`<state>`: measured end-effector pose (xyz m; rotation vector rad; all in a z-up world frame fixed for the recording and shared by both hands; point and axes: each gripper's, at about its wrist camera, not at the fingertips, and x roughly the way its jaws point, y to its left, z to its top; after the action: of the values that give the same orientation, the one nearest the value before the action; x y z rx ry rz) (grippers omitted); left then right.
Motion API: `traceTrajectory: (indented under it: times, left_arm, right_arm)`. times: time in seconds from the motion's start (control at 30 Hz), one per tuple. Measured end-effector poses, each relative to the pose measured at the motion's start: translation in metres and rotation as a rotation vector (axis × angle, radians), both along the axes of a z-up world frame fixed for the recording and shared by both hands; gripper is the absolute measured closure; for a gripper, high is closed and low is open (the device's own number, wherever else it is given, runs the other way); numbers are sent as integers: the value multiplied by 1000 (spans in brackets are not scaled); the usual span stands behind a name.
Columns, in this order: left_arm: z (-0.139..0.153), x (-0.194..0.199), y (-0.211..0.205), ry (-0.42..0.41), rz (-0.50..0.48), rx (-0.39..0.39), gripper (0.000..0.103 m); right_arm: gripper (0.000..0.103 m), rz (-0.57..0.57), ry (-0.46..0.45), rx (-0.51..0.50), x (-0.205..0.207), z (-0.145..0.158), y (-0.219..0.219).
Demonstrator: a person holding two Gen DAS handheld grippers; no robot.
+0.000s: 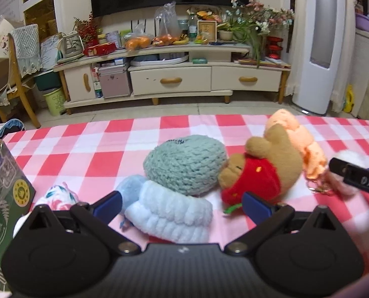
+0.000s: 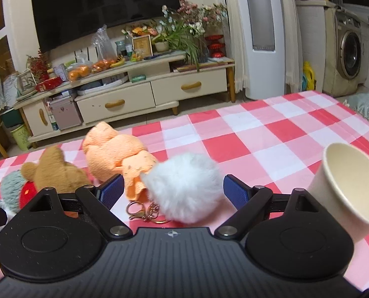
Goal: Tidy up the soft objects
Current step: 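Grasp the blue knit slipper with the left tool while the right tool grasps the white pompom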
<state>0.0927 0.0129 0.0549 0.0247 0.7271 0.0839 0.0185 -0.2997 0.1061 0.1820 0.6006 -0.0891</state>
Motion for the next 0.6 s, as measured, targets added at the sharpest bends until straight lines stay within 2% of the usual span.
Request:
traceTrajectory:
  times: [0.2,0.43,0.53,0.6]
  left_arm:
    - [-11,16,5,33,41,12,1]
    - [-18,26,11,78,75,13,2]
    - [-21,27,16,121,103,5,12]
    - [-23,26,20,139,121,-9,23]
  right_arm:
    - [0,28,34,11,20,-12,-4]
    - [0,41,23,6,26,-19,1]
    - [10,50,23,12,24,-20,1]
    - [19,55,18,21,23,-20,0]
